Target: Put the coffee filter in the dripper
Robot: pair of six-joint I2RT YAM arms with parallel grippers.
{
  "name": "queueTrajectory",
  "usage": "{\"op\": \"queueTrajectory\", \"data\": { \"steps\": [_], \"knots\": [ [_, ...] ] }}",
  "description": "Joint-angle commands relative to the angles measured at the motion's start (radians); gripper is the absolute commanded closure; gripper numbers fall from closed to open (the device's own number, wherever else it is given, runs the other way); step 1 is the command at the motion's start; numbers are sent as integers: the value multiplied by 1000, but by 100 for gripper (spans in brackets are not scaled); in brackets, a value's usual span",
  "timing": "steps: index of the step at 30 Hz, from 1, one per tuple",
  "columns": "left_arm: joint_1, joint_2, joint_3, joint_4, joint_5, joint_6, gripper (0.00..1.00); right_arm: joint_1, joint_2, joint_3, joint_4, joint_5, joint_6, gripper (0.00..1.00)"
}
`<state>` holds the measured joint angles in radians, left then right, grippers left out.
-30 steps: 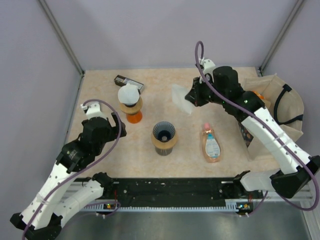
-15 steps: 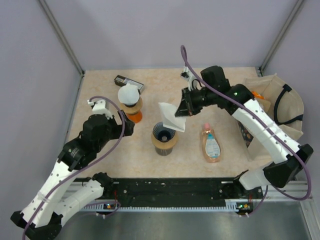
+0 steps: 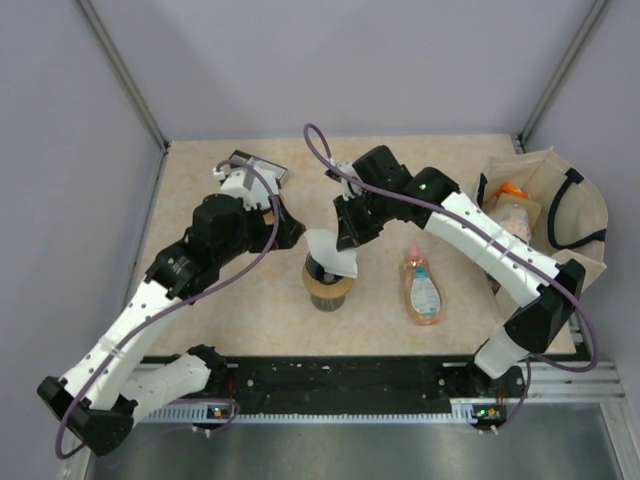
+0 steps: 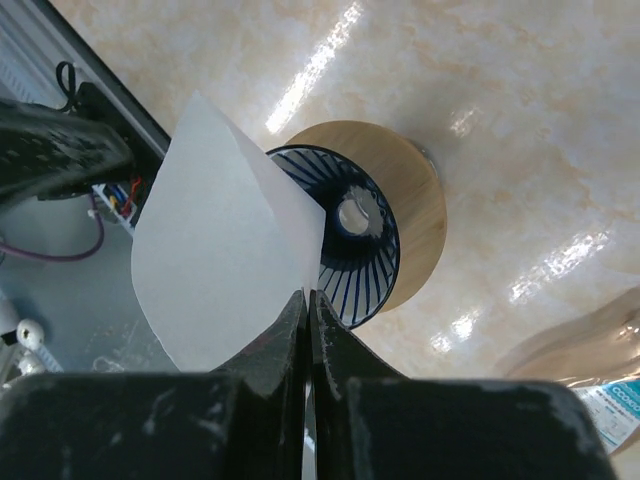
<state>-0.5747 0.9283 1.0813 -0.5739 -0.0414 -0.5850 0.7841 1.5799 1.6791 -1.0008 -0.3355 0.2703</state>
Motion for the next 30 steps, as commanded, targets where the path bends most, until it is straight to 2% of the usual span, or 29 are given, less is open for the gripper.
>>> {"op": "queueTrajectory", "data": {
  "steps": [1, 7, 23, 30],
  "knots": [
    [1, 64, 48, 104, 138, -15, 1, 43, 14, 82, -22, 127, -17, 100],
    [-10, 124, 39, 59, 195, 17, 1, 53, 34, 62, -19, 148, -6, 100],
    [-62, 164, -4, -115, 117, 102, 1, 52, 57, -10, 44, 153, 3, 100],
    [-70, 152, -17, -182, 110, 117, 1, 49, 43, -35, 51, 135, -19, 91]
  ]
}}
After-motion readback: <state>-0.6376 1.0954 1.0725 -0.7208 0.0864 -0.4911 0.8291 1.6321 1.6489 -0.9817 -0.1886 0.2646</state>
